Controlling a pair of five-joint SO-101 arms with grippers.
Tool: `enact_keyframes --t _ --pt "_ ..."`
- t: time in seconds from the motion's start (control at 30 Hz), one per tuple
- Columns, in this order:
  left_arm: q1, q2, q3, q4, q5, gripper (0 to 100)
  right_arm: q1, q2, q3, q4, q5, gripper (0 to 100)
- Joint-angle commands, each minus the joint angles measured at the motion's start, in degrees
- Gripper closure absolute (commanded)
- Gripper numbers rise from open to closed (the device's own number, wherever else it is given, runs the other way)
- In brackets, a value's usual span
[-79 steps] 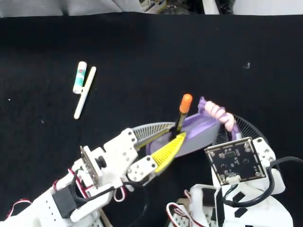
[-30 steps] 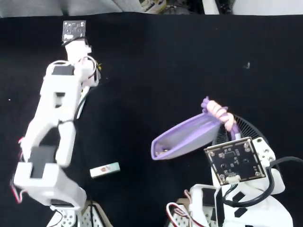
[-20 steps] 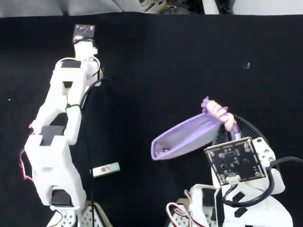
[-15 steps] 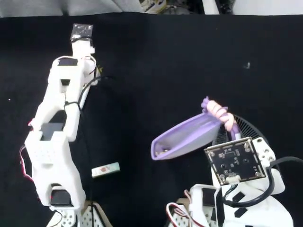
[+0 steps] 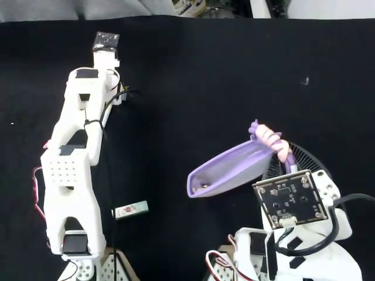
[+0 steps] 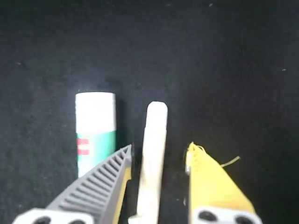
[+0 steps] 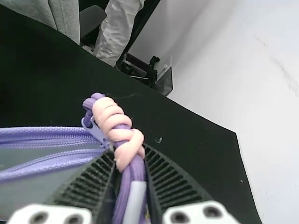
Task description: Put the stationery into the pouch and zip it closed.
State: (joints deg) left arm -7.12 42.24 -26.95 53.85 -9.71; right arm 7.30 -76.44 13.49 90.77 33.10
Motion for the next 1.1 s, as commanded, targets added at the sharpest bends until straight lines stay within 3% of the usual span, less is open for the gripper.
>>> enact_keyframes --t 0.0,0.2,0.4,0.67,0.93,1.07 --pt "-1.19 2.37 -6.64 1.67 -0.44 81 -0.88 1.45 0.31 -0.88 0.70 98.8" --pt "-0.75 7.30 -14.02 8.70 -0.44 82 -0.79 1.36 0.31 -0.88 0.70 98.8" --pt "-0.75 11.69 -23.08 15.12 -1.14 95 -0.62 1.36 0.31 -0.88 0.70 98.8" --pt "-0.31 13.10 -37.05 26.37 -3.60 97 -0.62 1.36 0.22 -0.88 0.70 98.8" --pt "6.99 13.10 -68.70 46.86 -3.60 97 -0.62 1.36 0.13 -0.88 0.70 98.8" --pt "11.38 7.47 -68.53 47.03 -2.11 97 -0.62 1.36 0.13 -0.88 0.70 98.8"
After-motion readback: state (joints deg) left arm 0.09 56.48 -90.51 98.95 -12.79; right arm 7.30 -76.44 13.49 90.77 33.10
